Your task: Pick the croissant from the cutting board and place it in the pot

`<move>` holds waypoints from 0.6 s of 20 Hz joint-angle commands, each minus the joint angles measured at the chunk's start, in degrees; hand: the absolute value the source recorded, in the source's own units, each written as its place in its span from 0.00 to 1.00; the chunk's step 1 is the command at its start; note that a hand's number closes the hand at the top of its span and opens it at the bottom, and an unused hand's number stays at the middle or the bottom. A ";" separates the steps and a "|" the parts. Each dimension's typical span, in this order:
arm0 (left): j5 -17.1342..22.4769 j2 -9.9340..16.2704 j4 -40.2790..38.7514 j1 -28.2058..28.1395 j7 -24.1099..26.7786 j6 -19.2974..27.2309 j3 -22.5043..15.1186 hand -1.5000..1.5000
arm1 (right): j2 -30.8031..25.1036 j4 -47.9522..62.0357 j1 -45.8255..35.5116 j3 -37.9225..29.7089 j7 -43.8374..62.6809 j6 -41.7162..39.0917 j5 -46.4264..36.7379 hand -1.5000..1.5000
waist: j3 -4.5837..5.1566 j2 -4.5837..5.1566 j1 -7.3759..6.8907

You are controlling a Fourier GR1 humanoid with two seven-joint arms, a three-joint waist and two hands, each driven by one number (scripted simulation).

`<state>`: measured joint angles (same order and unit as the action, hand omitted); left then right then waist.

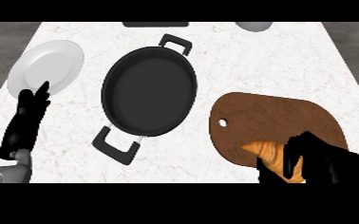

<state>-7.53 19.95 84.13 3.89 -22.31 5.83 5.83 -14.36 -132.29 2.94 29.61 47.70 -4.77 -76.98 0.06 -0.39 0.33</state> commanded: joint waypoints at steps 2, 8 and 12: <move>-0.86 -0.38 -3.15 3.75 -0.95 0.26 -0.07 0.50 | 4.69 -6.38 -10.24 6.40 2.19 -3.71 -6.33 1.00 | 0.07 0.27 -0.16; -1.44 -1.84 -1.47 0.09 1.67 0.20 -0.36 0.50 | 13.97 -4.31 -28.18 5.75 6.20 -19.67 -6.10 1.00 | 0.04 0.30 -0.79; -0.38 -0.65 -1.24 1.42 1.10 -1.25 0.53 0.50 | 14.20 4.06 -39.86 7.30 17.84 -20.68 1.88 1.00 | 0.13 0.27 -1.49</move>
<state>-7.96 19.39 83.18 5.10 -21.95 4.89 6.14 -2.50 -134.55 -26.61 35.89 55.19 -22.09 -79.30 0.15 -0.18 -0.62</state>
